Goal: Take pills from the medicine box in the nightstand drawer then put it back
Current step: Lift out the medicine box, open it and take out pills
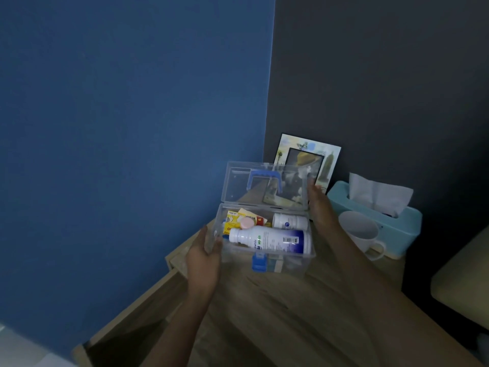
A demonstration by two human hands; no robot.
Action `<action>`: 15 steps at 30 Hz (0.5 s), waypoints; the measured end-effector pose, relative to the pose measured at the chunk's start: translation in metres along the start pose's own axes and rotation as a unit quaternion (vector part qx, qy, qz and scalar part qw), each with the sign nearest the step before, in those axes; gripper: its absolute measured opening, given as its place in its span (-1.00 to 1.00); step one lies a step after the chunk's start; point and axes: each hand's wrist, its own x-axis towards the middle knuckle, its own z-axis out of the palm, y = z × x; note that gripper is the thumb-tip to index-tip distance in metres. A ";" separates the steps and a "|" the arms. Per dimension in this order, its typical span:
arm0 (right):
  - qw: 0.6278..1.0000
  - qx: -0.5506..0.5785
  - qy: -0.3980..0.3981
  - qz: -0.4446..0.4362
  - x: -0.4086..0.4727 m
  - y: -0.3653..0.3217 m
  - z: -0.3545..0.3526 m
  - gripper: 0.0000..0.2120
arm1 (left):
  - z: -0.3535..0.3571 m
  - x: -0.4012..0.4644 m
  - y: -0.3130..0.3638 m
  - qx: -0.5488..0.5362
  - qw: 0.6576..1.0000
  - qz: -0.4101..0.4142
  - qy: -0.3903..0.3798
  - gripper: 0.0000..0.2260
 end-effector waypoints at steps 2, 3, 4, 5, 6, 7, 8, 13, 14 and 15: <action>1.000 0.008 0.002 -0.006 -0.015 0.007 0.002 -0.40 | 0.001 0.002 0.008 0.040 0.995 0.086 0.030 -0.60; 1.000 0.006 0.005 -0.013 -0.025 0.014 0.003 -0.42 | 0.003 0.006 0.014 0.059 0.988 0.139 0.037 -0.63; 1.000 0.002 0.009 -0.017 -0.036 0.021 0.003 -0.44 | 0.005 0.011 0.020 0.084 0.979 0.181 0.038 -0.67; 1.000 -0.002 0.014 -0.017 -0.048 0.029 0.002 -0.48 | 0.010 0.017 0.025 0.115 0.971 0.205 0.034 -0.69; 1.000 0.001 0.016 -0.020 -0.058 0.036 0.002 -0.53 | 0.015 0.023 0.032 0.149 0.965 0.214 0.026 -0.69; 1.000 0.006 0.013 -0.023 -0.066 0.043 0.001 -0.57 | 0.020 0.030 0.037 0.181 0.962 0.205 0.011 -0.68; 1.000 0.014 0.003 -0.025 -0.072 0.049 0.000 -0.59 | 0.026 0.036 0.043 0.208 0.962 0.178 -0.012 -0.66; 0.999 0.015 -0.019 -0.029 -0.087 0.057 -0.001 -0.58 | 0.049 0.056 0.063 0.375 0.919 0.031 -0.121 -0.53; 0.999 0.025 -0.016 -0.021 -0.087 0.056 0.001 -0.57 | 0.052 0.059 0.066 0.390 0.912 0.030 -0.122 -0.58; 0.999 0.031 -0.014 -0.011 -0.088 0.055 0.001 -0.55 | 0.053 0.061 0.068 0.392 0.912 0.029 -0.122 -0.63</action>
